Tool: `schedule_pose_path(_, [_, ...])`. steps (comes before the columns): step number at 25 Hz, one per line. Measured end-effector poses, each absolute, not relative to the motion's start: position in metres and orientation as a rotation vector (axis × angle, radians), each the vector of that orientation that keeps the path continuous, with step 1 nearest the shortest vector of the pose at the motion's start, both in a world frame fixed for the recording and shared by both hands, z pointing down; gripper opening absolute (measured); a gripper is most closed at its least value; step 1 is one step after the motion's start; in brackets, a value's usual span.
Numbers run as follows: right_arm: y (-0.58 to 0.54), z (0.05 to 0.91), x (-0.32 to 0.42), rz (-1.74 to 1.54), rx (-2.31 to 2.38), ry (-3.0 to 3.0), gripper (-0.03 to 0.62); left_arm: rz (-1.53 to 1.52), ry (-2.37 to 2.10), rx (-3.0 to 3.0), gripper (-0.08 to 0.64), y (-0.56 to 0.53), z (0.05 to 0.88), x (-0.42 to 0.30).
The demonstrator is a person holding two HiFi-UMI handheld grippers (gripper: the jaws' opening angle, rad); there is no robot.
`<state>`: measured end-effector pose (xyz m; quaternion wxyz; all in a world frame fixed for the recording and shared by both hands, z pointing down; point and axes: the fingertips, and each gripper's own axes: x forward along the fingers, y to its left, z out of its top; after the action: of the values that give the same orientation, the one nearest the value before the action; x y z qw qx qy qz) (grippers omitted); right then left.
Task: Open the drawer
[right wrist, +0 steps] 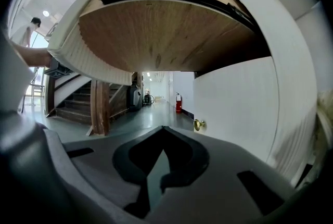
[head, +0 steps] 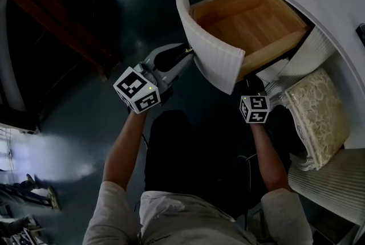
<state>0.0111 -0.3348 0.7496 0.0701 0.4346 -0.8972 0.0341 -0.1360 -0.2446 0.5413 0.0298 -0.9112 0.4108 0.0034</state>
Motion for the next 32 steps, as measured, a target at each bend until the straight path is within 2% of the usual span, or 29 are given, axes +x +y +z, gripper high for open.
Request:
schedule_pose_path(9, [-0.299, 0.713, 0.021, 0.12, 1.314, -2.757, 0.015, 0.017, 1.281, -2.812, 0.103, -0.249, 0.538, -0.139])
schedule_pose_path(25, [-0.229, 0.572, 0.056, 0.545, 1.493, -2.422, 0.015, -0.592, 1.538, -2.882, 0.103, -0.258, 0.54, -0.138])
schedule_pose_path(32, [-0.171, 0.52, 0.07, 0.613, 1.447, -2.308, 0.015, -0.663, 1.848, -2.932, 0.103, -0.238, 0.538, -0.147])
